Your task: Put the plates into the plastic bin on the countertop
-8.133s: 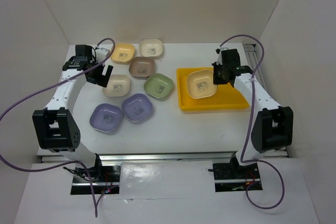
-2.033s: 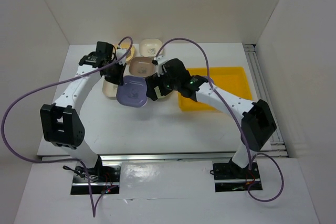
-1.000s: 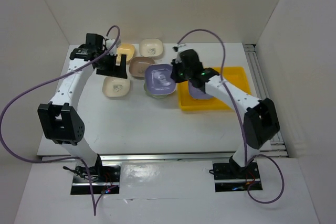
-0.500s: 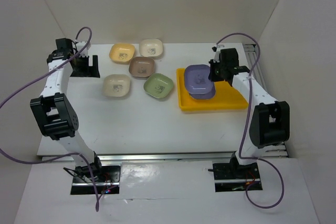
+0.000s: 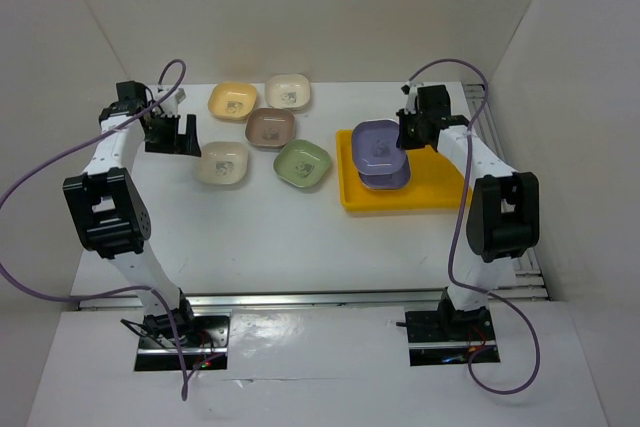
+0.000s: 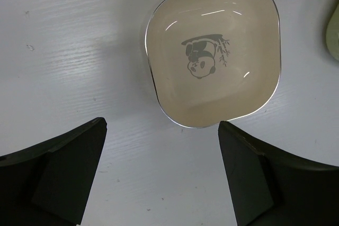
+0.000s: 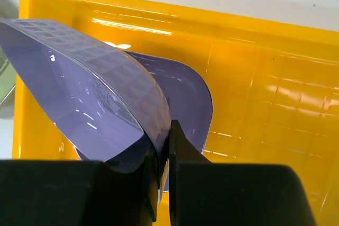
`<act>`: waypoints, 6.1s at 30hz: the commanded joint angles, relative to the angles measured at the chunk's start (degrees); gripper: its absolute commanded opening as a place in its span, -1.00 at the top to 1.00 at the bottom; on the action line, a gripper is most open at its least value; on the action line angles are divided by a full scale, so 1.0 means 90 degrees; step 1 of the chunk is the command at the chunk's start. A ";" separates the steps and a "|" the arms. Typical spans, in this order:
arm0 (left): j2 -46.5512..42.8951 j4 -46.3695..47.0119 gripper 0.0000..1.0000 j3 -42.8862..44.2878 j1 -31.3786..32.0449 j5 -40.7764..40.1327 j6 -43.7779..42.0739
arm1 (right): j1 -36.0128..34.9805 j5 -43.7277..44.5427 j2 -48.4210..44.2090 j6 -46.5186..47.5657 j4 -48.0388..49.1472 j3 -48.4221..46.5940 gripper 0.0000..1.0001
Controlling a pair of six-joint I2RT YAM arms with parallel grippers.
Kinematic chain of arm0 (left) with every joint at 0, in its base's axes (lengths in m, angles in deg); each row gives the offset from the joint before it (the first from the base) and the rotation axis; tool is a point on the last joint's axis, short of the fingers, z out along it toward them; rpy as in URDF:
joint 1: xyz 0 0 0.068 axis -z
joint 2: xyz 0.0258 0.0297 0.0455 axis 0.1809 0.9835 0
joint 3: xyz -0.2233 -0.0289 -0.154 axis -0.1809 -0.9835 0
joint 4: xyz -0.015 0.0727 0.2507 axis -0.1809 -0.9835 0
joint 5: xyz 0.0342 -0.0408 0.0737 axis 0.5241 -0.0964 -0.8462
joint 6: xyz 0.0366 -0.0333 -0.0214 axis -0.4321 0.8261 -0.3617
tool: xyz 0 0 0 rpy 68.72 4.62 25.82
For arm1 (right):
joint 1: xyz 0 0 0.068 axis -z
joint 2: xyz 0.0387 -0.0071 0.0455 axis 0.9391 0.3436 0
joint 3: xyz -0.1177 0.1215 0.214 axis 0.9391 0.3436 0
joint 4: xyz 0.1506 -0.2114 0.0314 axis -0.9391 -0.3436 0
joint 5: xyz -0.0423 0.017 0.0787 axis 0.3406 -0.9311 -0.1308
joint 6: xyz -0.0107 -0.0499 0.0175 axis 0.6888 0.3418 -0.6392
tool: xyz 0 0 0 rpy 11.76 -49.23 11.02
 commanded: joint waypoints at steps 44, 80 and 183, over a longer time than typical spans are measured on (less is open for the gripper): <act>0.1284 0.1367 0.35 -0.0478 0.0399 -0.0774 0.0435 | -0.0934 -0.0199 -0.1385 -0.0315 0.0229 -0.0469 -1.00; -0.1254 0.0703 1.00 -0.0547 0.1240 0.0483 0.1344 | -0.4129 0.0328 0.1847 -0.2630 0.2632 -0.1797 -0.97; 0.0855 0.0332 1.00 0.2129 0.1972 -0.0776 0.1413 | -0.2976 -0.0316 0.1407 -0.0550 -0.0484 -0.3026 -1.00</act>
